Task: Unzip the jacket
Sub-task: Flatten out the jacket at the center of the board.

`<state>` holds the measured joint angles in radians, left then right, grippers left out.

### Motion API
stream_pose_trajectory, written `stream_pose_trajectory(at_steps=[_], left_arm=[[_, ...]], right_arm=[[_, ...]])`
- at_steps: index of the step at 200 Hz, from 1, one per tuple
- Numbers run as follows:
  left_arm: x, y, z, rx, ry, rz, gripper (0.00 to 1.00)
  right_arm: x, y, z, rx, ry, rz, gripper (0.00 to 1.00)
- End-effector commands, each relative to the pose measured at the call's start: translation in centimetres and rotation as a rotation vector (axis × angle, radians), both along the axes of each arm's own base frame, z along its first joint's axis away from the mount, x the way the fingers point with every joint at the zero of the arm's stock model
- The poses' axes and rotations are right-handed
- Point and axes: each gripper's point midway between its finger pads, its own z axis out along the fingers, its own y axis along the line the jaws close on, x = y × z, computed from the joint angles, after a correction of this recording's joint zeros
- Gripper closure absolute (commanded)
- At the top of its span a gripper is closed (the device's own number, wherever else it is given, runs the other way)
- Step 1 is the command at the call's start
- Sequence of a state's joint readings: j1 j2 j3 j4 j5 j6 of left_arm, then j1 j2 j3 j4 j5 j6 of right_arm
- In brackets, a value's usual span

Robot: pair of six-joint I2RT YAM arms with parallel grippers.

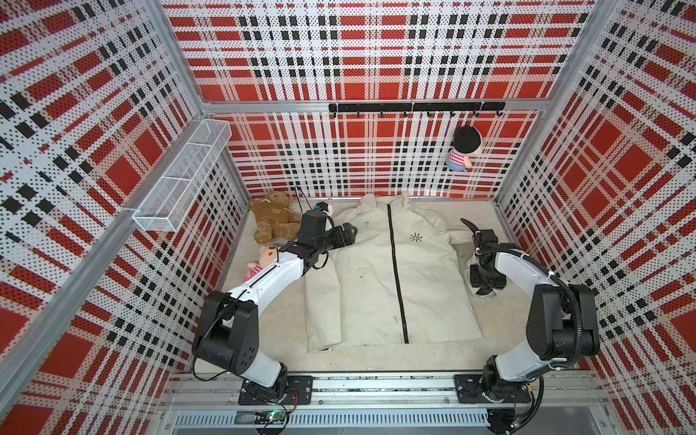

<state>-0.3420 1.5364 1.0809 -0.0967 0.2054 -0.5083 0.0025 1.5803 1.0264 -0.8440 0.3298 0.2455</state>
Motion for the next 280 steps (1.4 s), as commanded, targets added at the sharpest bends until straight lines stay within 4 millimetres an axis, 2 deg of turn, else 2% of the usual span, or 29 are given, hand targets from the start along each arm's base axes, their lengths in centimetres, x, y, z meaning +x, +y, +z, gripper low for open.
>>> stream_pose_trajectory(at_steps=[1, 39, 49, 60, 70, 84, 107, 119, 130, 146, 154, 164, 167, 174, 191, 218, 226, 236, 241, 249, 258, 280], left_arm=[[0.5, 0.0, 0.2, -0.001, -0.016, -0.004, 0.1], [0.4, -0.1, 0.2, -0.003, -0.016, -0.009, 0.11], [0.4, 0.0, 0.4, -0.002, -0.02, -0.008, 0.11], [0.4, 0.0, 0.4, -0.002, -0.021, -0.007, 0.11], [0.4, 0.0, 0.6, -0.002, -0.024, -0.005, 0.11], [0.6, 0.0, 0.4, -0.007, -0.02, -0.003, 0.11], [0.8, 0.1, 0.7, -0.031, -0.016, -0.01, 0.11], [0.8, 0.6, 1.3, -0.044, -0.024, -0.005, 0.12], [0.8, 1.2, 1.9, -0.054, -0.037, 0.005, 0.11], [0.7, 2.2, 2.9, -0.076, -0.06, 0.022, 0.11], [0.6, 2.6, 3.2, -0.09, -0.067, 0.029, 0.11], [0.4, 2.2, 3.5, -0.116, -0.07, 0.015, 0.1], [0.8, 3.3, 3.5, -0.124, -0.069, 0.036, 0.11], [0.9, 3.5, 3.5, -0.14, -0.065, 0.036, 0.1], [0.9, 3.8, 3.5, -0.171, -0.051, 0.024, 0.11], [0.7, 4.9, 4.4, -0.195, -0.064, 0.035, 0.1], [0.7, 5.2, 4.5, -0.199, -0.065, 0.039, 0.1], [0.6, 5.3, 4.5, -0.204, -0.064, 0.041, 0.1], [0.6, 5.3, 4.4, -0.205, -0.061, 0.04, 0.1], [0.5, 5.3, 4.3, -0.207, -0.06, 0.041, 0.1], [0.5, 5.4, 4.4, -0.206, -0.062, 0.041, 0.09], [0.4, 5.6, 4.4, -0.199, -0.066, 0.05, 0.09]], right_arm=[[-0.1, 0.0, 1.3, -0.045, -0.002, 0.026, 0.59], [-0.1, 0.1, 1.8, -0.076, 0.009, 0.08, 0.72], [-0.1, 0.1, 2.0, -0.088, 0.019, 0.096, 0.8], [0.0, 0.2, 2.6, -0.1, 0.026, 0.114, 1.0], [0.3, -0.1, 3.8, -0.135, 0.033, 0.124, 1.0], [1.9, -0.4, 7.2, -0.232, 0.03, 0.161, 1.0], [5.5, -1.2, 16.4, -0.564, -0.013, 0.344, 1.0], [6.7, -2.0, 21.3, -0.743, -0.056, 0.409, 1.0], [6.9, -2.6, 24.5, -0.842, -0.082, 0.464, 1.0], [5.8, -3.5, 27.3, -0.995, -0.089, 0.541, 1.0], [5.0, -4.1, 27.1, -1.058, -0.073, 0.588, 1.0], [3.7, -4.8, 25.4, -1.089, -0.035, 0.647, 1.0], [3.2, -4.9, 24.4, -1.087, -0.014, 0.667, 1.0], [2.1, -5.3, 22.3, -1.073, 0.016, 0.713, 1.0], [-0.9, -6.1, 17.3, -1.004, 0.104, 0.811, 1.0], [-5.0, -8.0, 12.5, -0.81, 0.156, 0.816, 1.0], [-5.9, -7.7, 10.6, -0.743, 0.181, 0.837, 1.0], [-6.8, -6.2, 7.8, -0.638, 0.204, 0.914, 0.67], [-7.4, -5.5, 6.4, -0.586, 0.222, 0.934, 0.57], [-8.1, -4.6, 4.8, -0.52, 0.239, 0.948, 0.56], [-8.9, -4.2, 4.1, -0.498, 0.253, 0.964, 0.55], [-8.3, -4.3, 7.0, -0.509, 0.145, 0.858, 0.39]])
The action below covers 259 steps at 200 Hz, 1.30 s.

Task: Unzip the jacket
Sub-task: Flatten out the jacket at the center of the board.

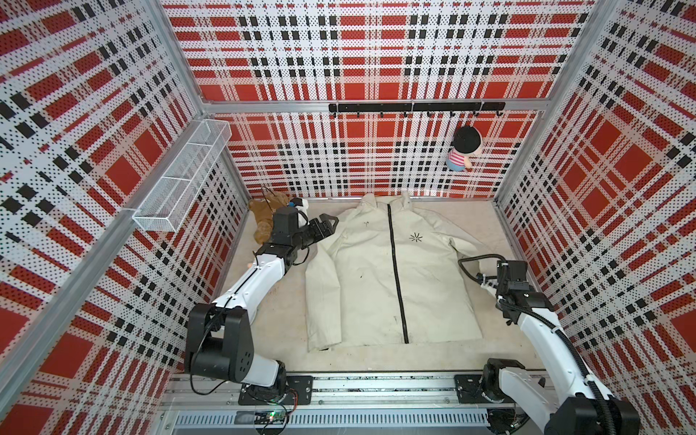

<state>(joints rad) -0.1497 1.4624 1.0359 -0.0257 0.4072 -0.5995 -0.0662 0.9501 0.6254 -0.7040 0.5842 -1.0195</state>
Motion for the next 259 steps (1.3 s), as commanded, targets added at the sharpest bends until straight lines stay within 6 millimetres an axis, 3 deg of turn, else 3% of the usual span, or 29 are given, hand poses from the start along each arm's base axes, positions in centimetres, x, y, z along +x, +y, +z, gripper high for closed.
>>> stream_pose_trajectory(at_steps=[1, 12, 30, 46, 59, 85, 102, 118, 133, 150, 166, 197, 259], left_arm=[[-0.4, 0.1, 1.2, -0.012, -0.039, -0.003, 0.09], [-0.3, 0.1, 1.1, -0.012, -0.035, -0.004, 0.09], [-0.3, 0.1, 0.8, -0.011, -0.029, -0.005, 0.09], [-0.2, 0.2, 0.5, -0.005, -0.018, 0.002, 0.09], [-0.1, 0.4, 0.2, 0.012, -0.008, 0.014, 0.09], [-0.1, 0.2, -0.2, 0.032, 0.003, 0.016, 0.1], [-0.1, 0.1, -0.5, 0.039, 0.008, 0.02, 0.1], [0.0, 0.2, -0.8, 0.04, 0.016, 0.024, 0.11], [0.1, 0.1, -1.1, 0.039, 0.023, 0.024, 0.11], [0.1, 0.2, -1.3, 0.038, 0.03, 0.026, 0.11], [0.1, 0.2, -1.4, 0.032, 0.032, 0.026, 0.11], [0.2, 0.2, -2.0, 0.009, 0.051, 0.026, 0.12], [0.1, 0.4, -2.4, -0.052, 0.065, 0.021, 0.12]], right_arm=[[-0.3, 1.3, 1.7, 0.117, -0.076, -0.04, 0.39], [0.1, 2.1, 3.6, 0.18, -0.12, -0.043, 0.34], [2.4, 2.3, 8.2, 0.233, -0.298, -0.084, 0.32], [5.4, 1.3, 12.6, 0.244, -0.513, -0.18, 0.37], [7.7, 1.1, 14.1, 0.301, -0.595, -0.248, 0.48], [12.5, -0.4, 14.3, 0.409, -0.672, -0.448, 0.65], [15.3, -0.6, 12.2, 0.466, -0.612, -0.572, 0.81], [16.6, -0.7, 8.5, 0.493, -0.487, -0.702, 0.93], [15.8, -1.3, 5.0, 0.458, -0.388, -0.793, 0.95], [12.9, -2.9, 1.4, 0.458, -0.313, -0.944, 0.94], [10.2, -3.8, -0.9, 0.569, -0.28, -1.089, 0.94], [7.3, -3.3, -3.6, 0.878, -0.219, -1.321, 1.0], [2.2, -4.8, -7.1, 0.942, -0.282, -1.672, 1.0]])
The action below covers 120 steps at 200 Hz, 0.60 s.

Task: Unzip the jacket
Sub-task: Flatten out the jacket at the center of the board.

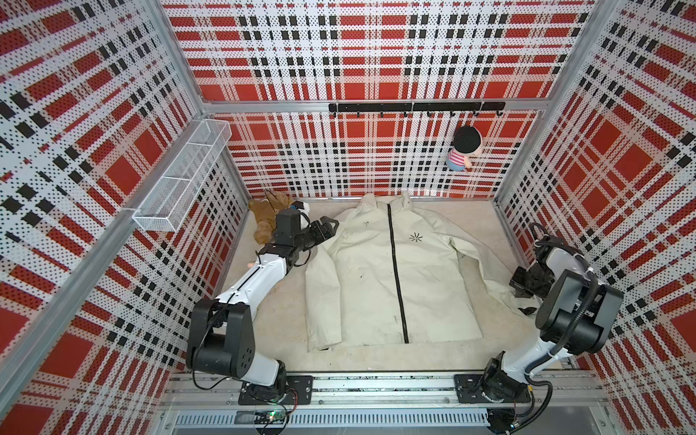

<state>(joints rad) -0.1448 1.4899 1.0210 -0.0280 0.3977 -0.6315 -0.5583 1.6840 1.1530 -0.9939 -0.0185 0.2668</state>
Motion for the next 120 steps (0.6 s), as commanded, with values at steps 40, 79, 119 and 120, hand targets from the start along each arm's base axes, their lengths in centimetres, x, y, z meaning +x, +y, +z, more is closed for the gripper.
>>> stream_pose_trajectory(at_steps=[40, 79, 119, 120], left_arm=[[-0.3, 0.1, 0.3, -0.07, -0.008, -0.015, 0.12], [-0.4, 0.8, 0.3, -0.074, -0.012, 0.005, 0.12], [-0.3, 1.1, -1.0, -0.058, 0.016, 0.019, 0.12], [-0.3, 1.1, -1.1, -0.056, 0.017, 0.02, 0.12]], right_arm=[[-4.5, -1.0, -3.2, -0.013, -0.055, -0.434, 1.0], [-7.4, -3.4, -3.4, -0.151, -0.089, -0.541, 1.0], [-8.2, -8.0, -1.5, -0.289, -0.221, -0.565, 1.0], [-8.1, -8.1, -1.4, -0.294, -0.223, -0.56, 1.0]])
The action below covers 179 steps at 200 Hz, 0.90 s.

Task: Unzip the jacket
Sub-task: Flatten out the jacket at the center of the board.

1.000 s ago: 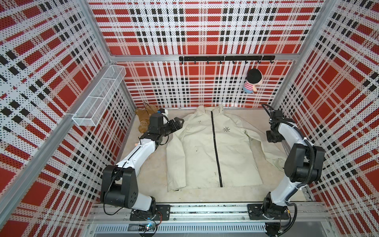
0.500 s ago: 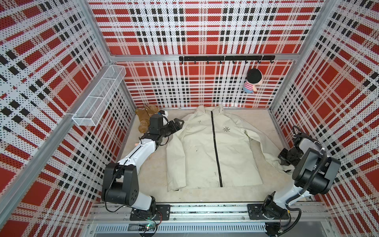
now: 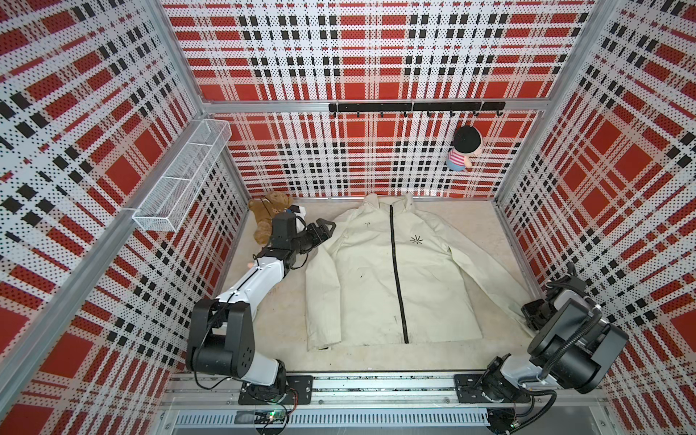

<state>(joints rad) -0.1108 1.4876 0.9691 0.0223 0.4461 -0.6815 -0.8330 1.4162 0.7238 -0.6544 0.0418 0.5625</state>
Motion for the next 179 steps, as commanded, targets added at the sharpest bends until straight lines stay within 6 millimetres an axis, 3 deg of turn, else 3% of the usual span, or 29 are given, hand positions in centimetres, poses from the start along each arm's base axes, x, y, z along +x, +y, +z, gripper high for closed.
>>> stream_pose_trajectory(at_steps=[1, 19, 35, 57, 81, 96, 104, 117, 120, 139, 158, 179], left_arm=[[0.0, 0.4, 0.0, 0.006, -0.009, 0.008, 0.12], [0.0, 0.5, -0.6, 0.036, 0.003, 0.016, 0.12], [0.0, 0.4, -0.8, 0.083, 0.01, 0.01, 0.11], [-0.1, 0.3, -0.5, 0.168, 0.016, -0.011, 0.09], [-0.9, 1.1, -1.2, 0.253, 0.068, 0.008, 0.09], [-1.7, 1.0, -1.7, 0.272, 0.107, 0.012, 0.08], [-2.3, 0.7, -1.9, 0.287, 0.122, 0.021, 0.01], [-3.2, 0.2, -1.9, 0.335, 0.138, 0.042, 0.02], [-3.7, -0.9, -1.9, 0.348, 0.138, 0.023, 0.02], [-5.8, -2.3, -2.4, 0.399, 0.164, 0.036, 0.02], [-7.7, -2.7, -4.0, 0.427, 0.219, 0.056, 0.02], [-9.7, -2.4, -7.1, 0.466, 0.308, 0.07, 0.02]], right_arm=[[0.7, -4.2, 2.0, -0.185, -0.046, 0.009, 1.0], [2.7, -5.4, 3.4, -0.227, -0.101, 0.082, 1.0], [5.5, -5.0, 5.5, -0.196, -0.236, 0.118, 1.0], [9.6, -3.3, 11.4, -0.275, -0.444, 0.221, 0.98], [12.5, 1.0, 18.8, -0.423, -0.595, 0.382, 0.89], [14.0, 4.7, 21.9, -0.458, -0.689, 0.495, 0.8], [14.8, 6.7, 23.0, -0.463, -0.727, 0.554, 0.76], [15.9, 10.0, 24.1, -0.458, -0.765, 0.669, 0.72], [16.1, 10.8, 24.3, -0.457, -0.77, 0.692, 0.71], [17.3, 15.8, 24.6, -0.423, -0.803, 0.845, 0.61], [17.7, 20.1, 23.3, -0.353, -0.8, 0.946, 0.53], [17.7, 24.7, 20.4, -0.272, -0.757, 1.053, 0.48]])
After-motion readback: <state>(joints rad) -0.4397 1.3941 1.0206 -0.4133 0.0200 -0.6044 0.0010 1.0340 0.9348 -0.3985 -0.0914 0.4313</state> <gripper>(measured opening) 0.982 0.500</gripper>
